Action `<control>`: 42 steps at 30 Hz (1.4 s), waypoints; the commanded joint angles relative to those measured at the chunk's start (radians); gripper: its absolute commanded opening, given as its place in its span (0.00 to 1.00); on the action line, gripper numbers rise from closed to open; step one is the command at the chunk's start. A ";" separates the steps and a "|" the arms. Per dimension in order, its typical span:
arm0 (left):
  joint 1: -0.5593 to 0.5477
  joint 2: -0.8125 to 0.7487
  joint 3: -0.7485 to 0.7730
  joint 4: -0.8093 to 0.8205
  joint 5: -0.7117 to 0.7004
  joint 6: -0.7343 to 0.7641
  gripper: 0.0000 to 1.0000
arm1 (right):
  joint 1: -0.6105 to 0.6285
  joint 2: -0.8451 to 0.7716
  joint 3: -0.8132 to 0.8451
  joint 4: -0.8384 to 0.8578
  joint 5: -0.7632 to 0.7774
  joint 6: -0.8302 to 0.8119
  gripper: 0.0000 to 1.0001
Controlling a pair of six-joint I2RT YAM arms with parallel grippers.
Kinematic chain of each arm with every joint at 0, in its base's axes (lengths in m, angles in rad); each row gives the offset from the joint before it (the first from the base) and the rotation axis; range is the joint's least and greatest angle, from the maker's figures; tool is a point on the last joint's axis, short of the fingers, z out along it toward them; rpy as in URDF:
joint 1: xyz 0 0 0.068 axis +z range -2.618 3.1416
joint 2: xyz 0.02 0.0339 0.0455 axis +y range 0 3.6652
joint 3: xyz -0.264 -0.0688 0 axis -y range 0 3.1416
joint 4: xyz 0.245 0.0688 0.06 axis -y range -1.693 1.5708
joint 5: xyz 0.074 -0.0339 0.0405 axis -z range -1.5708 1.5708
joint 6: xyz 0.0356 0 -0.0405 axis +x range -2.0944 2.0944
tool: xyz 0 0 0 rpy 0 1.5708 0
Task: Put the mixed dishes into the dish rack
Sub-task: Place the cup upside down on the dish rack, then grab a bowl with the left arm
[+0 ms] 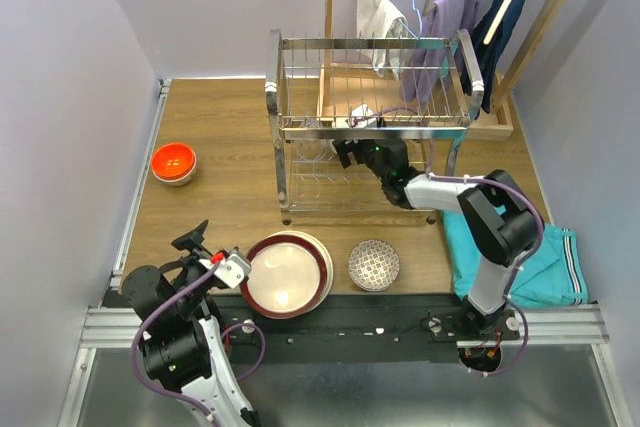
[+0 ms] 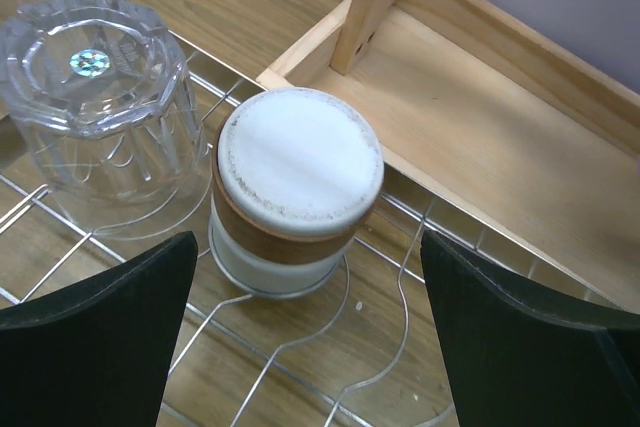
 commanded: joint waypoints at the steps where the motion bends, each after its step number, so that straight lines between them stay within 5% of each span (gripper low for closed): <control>1: 0.015 -0.189 -0.040 0.089 -0.075 -0.151 0.90 | 0.011 -0.108 -0.066 -0.074 0.020 0.030 1.00; 13: 0.015 0.142 -0.063 0.202 -0.159 -0.274 0.93 | 0.142 -0.355 -0.314 -0.291 -0.057 0.151 1.00; 19: 0.014 0.204 -0.020 0.151 -0.061 -0.190 0.90 | 0.235 -0.471 -0.434 -0.217 -0.049 0.145 1.00; 25: 0.019 0.206 0.055 0.100 0.068 -0.088 0.91 | 0.291 -0.575 -0.441 -0.373 -0.006 0.160 1.00; 27: 0.019 0.229 0.043 0.235 0.011 -0.311 0.91 | 0.305 -0.629 -0.450 -0.419 0.002 0.162 1.00; 31: 0.011 0.311 0.046 0.540 -0.295 -0.645 0.89 | 0.322 -0.691 -0.453 -0.493 0.012 0.153 1.00; 32: 0.008 0.338 0.063 0.597 -0.461 -0.705 0.89 | 0.331 -0.703 -0.450 -0.539 0.012 0.150 1.00; 35: 0.006 0.502 0.201 0.562 -0.680 -0.933 0.86 | 0.342 -0.766 -0.409 -0.672 0.003 0.138 1.00; 38: 0.006 0.639 0.345 0.533 -0.663 -1.076 0.82 | 0.347 -0.815 -0.346 -0.786 -0.035 0.090 1.00; 42: 0.003 0.639 0.371 0.614 -0.430 -1.115 0.80 | 0.345 -0.902 -0.286 -0.959 -0.151 -0.005 1.00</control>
